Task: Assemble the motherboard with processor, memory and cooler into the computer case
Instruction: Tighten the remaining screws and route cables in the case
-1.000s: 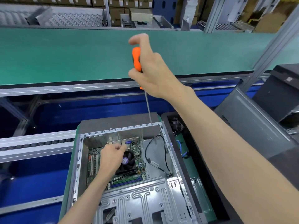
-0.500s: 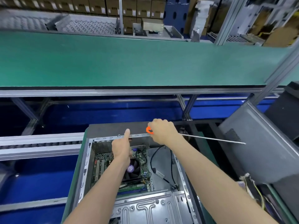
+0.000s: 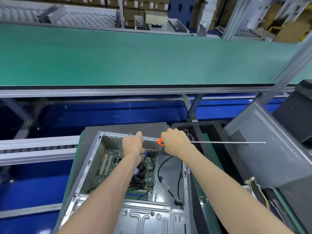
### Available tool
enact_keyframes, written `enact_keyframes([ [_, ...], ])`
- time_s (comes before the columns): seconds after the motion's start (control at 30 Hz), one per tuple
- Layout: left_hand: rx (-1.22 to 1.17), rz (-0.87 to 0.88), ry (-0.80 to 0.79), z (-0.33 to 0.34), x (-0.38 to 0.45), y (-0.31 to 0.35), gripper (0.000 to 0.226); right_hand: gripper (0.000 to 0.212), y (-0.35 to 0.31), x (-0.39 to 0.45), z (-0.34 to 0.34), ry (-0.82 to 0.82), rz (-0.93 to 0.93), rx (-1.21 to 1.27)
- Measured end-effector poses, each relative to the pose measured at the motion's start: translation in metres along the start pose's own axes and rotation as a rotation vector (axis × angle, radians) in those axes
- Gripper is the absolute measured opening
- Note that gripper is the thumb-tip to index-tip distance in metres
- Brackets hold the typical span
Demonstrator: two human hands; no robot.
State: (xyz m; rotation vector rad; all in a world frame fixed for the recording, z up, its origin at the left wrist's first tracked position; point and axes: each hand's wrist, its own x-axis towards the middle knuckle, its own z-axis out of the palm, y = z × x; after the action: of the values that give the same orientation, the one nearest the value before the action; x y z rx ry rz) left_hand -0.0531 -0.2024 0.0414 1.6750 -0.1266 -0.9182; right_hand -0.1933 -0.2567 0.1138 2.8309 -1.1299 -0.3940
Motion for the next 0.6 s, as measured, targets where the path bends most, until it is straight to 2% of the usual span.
enact_keyframes([
  [0.2, 0.111, 0.014, -0.159, 0.036, -0.002, 0.003, 0.024, 0.022, 0.021, -0.029, 0.005, -0.082, 0.051, 0.091],
  [0.37, 0.326, 0.069, -0.325, 0.049, -0.005, 0.004, 0.021, 0.025, 0.021, -0.044, 0.007, -0.194, 0.047, 0.149],
  [0.5, 0.543, 0.127, -0.453, 0.054, -0.009, 0.003, 0.030, 0.031, 0.014, -0.053, 0.004, -0.365, 0.037, 0.297],
  [0.6, 0.718, 0.195, -0.560, 0.053, -0.014, 0.004, 0.034, 0.027, 0.003, -0.058, -0.003, -0.599, 0.034, 0.595],
])
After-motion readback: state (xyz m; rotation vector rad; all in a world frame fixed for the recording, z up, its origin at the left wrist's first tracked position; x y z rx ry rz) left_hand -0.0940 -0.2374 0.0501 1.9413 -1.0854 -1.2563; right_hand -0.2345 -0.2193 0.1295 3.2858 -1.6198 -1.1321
